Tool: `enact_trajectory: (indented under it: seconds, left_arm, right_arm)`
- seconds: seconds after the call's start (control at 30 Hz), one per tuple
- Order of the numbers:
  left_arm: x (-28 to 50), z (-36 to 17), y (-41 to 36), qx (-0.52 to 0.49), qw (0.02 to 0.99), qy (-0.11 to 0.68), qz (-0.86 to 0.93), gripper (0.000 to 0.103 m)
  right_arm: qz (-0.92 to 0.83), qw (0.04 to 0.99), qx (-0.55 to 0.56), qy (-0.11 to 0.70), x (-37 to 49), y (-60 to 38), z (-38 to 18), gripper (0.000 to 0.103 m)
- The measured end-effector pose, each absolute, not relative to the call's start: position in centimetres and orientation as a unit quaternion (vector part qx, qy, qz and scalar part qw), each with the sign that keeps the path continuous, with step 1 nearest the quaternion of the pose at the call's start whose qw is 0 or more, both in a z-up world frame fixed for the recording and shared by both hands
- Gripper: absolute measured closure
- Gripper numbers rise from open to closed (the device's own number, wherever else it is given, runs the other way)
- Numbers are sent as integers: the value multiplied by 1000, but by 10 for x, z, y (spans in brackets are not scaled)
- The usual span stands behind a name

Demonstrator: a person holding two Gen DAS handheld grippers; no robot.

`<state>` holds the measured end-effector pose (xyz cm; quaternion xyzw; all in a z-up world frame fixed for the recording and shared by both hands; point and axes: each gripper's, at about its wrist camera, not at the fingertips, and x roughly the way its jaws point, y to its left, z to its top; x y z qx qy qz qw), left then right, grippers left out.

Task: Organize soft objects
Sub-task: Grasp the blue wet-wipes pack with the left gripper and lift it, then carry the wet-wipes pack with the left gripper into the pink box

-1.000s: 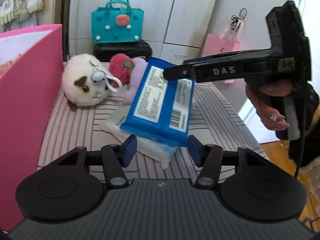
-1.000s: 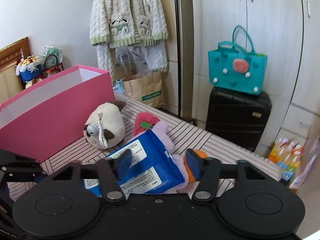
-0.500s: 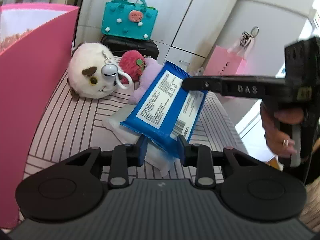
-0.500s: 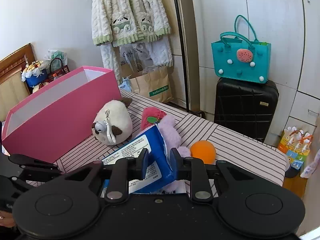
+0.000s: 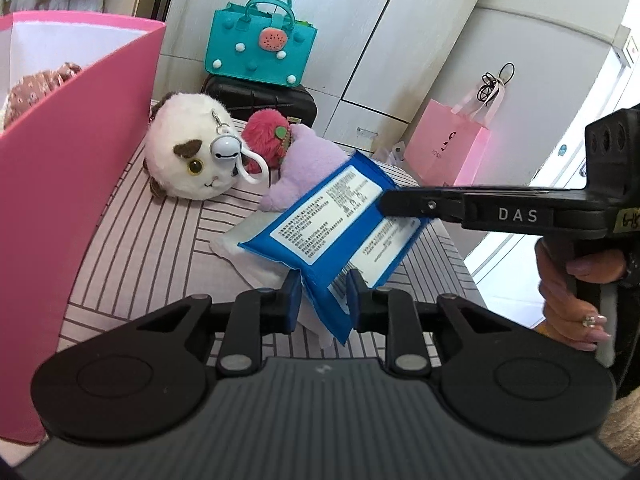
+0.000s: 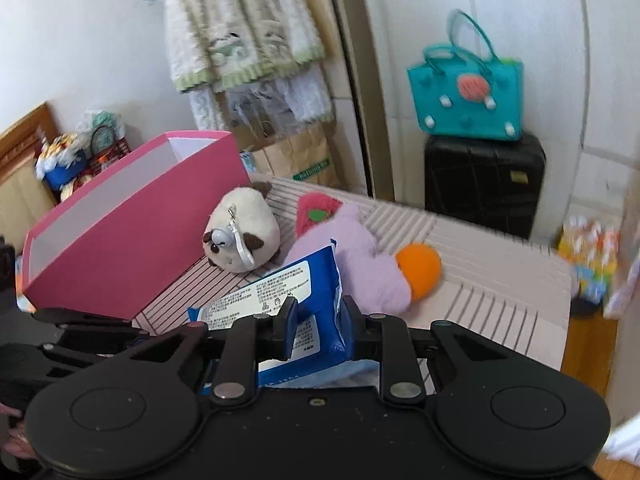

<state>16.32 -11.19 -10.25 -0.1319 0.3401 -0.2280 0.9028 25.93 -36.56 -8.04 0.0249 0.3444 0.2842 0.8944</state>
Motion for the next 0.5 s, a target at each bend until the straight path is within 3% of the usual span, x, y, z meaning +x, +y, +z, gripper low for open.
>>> enact_trajectory:
  seconds: [0.5]
  left_arm:
    - [145, -85, -114, -63, 892, 374, -245, 80]
  right_arm:
    - [257, 870, 71, 415, 224, -367, -90, 71]
